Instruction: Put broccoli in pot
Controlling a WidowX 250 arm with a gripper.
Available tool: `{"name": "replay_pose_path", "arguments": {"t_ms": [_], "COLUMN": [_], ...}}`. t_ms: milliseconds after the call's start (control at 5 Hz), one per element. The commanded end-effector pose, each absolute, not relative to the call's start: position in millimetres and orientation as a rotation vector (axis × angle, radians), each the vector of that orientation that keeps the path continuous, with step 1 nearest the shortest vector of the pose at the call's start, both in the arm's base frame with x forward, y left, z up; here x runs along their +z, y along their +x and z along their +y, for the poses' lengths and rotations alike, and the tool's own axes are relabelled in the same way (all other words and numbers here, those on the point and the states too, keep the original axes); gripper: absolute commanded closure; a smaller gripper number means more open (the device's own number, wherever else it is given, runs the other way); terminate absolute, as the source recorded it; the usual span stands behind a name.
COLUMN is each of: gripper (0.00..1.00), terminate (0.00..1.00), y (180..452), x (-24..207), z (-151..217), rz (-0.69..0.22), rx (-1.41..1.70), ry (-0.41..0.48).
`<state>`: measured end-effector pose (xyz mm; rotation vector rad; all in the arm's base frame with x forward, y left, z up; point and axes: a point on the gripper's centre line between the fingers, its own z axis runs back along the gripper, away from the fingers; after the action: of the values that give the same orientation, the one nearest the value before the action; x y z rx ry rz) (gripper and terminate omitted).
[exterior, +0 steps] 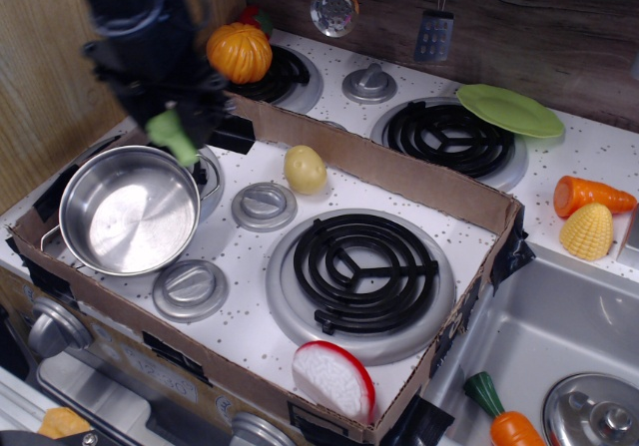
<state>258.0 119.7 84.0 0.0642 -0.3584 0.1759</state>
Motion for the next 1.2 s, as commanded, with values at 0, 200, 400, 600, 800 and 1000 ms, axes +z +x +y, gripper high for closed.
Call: {"name": "replay_pose_path", "arguments": {"t_ms": [0, 200, 400, 600, 800, 1000], "gripper": [1.00, 0.00, 0.00, 0.00, 0.00, 0.00], "terminate": [0.00, 0.00, 0.00, 0.00, 0.00, 0.00], "y": [246.4, 245.3, 252.8, 257.4, 257.4, 257.4], "x": [94.8, 90.3, 88.1, 91.2, 91.2, 91.2], "z": [128.3, 126.4, 126.5, 125.8, 125.8, 125.8], "rz": [-0.431, -0.449, -0.445, -0.447, -0.447, -0.447], "rx": [0.201, 0.172, 0.161, 0.130, 0.130, 0.130], "ry": [0.084, 0.055, 0.025, 0.036, 0.036, 0.036]}}
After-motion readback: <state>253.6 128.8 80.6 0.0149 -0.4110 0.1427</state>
